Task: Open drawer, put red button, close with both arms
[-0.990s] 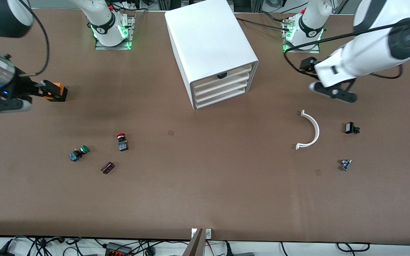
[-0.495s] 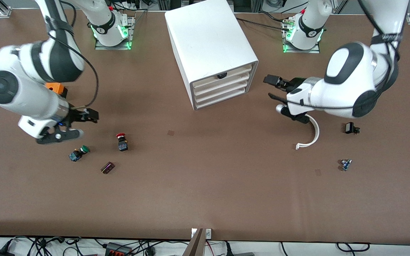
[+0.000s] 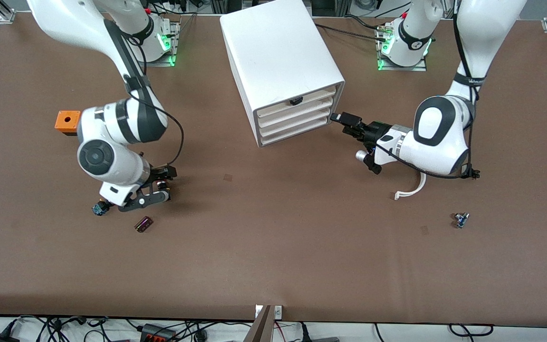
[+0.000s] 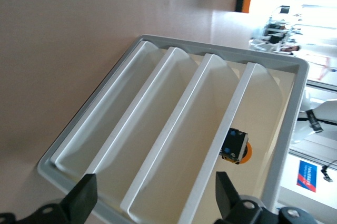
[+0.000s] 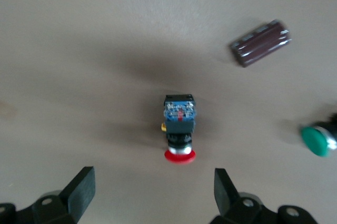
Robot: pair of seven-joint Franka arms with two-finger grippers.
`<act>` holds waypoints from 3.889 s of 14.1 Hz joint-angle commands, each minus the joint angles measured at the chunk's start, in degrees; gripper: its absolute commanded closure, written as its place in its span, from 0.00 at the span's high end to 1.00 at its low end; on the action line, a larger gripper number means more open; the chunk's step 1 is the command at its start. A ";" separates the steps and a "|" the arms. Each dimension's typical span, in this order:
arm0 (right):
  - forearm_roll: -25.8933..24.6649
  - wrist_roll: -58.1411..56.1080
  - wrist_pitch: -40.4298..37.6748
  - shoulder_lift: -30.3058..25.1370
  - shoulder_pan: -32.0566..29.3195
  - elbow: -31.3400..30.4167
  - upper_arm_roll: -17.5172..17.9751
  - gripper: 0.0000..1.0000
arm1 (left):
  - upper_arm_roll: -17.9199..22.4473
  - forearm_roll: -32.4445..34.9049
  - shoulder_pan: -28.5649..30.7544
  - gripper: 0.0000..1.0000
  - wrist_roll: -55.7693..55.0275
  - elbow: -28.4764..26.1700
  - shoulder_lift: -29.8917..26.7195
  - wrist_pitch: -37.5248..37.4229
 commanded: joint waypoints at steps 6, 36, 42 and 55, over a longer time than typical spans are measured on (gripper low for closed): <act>0.05 -3.28 2.58 5.86 -0.35 1.38 -0.38 1.00 | -4.66 -9.19 -0.01 0.68 11.17 -7.28 3.40 1.90; 9.01 5.02 -12.27 7.71 10.00 28.80 2.17 0.00 | -3.08 -5.10 11.49 1.00 11.23 8.70 11.42 -4.59; 8.66 21.38 -12.71 7.62 22.49 31.61 1.64 0.00 | -3.16 15.37 12.29 1.00 -19.88 26.35 9.82 -13.56; 6.46 36.61 -9.64 11.57 34.01 31.61 1.03 0.00 | -4.39 45.38 10.09 1.00 -32.50 31.57 8.59 -11.46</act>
